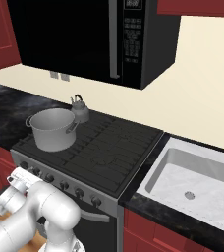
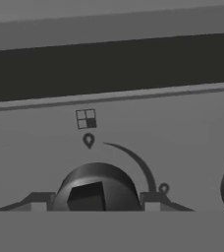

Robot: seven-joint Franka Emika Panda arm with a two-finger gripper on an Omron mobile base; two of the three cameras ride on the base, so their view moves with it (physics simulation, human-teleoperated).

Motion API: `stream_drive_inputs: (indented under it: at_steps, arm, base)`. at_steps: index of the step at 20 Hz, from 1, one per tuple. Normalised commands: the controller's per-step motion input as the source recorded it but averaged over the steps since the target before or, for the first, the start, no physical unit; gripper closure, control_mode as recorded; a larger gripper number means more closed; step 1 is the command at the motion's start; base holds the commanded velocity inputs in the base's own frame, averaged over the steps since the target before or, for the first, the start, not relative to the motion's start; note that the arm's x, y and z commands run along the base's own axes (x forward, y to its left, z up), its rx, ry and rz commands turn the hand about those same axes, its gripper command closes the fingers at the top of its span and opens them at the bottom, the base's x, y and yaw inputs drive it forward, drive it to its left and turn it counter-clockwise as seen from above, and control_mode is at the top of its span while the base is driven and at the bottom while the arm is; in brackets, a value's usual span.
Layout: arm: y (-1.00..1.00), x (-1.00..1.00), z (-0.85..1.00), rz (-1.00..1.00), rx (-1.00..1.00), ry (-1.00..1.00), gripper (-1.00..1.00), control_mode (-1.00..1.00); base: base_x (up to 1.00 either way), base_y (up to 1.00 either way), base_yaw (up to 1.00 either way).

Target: Pick the kettle from the cabinet and place it on a stove burner. Then pick the pot from the counter and place it on another stove burner. Finally, turn both burners on.

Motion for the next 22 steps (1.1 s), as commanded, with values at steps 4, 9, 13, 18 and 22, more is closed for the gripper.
stream_drive_inputs:
  at_steps: [4,9,13,18,22]
  arm:
    - [0.00,0.00,0.09,0.00,-0.14,0.09,1.00,-1.00]
    - [0.00,0.00,0.13,0.00,-0.16,0.13,1.00,-1.00]
    - [0.00,0.00,0.11,0.00,-0.17,0.14,1.00,-1.00]
    - [0.00,0.00,0.11,-0.01,-0.17,0.13,1.00,-1.00]
    - [0.00,0.00,0.07,-0.01,-0.18,0.13,1.00,-1.00]
  base:
    - [0.00,0.00,0.00]
    - [0.00,0.00,0.00]
    - [0.00,0.00,0.00]
    - [0.00,0.00,0.00]
    - [0.00,0.00,0.00]
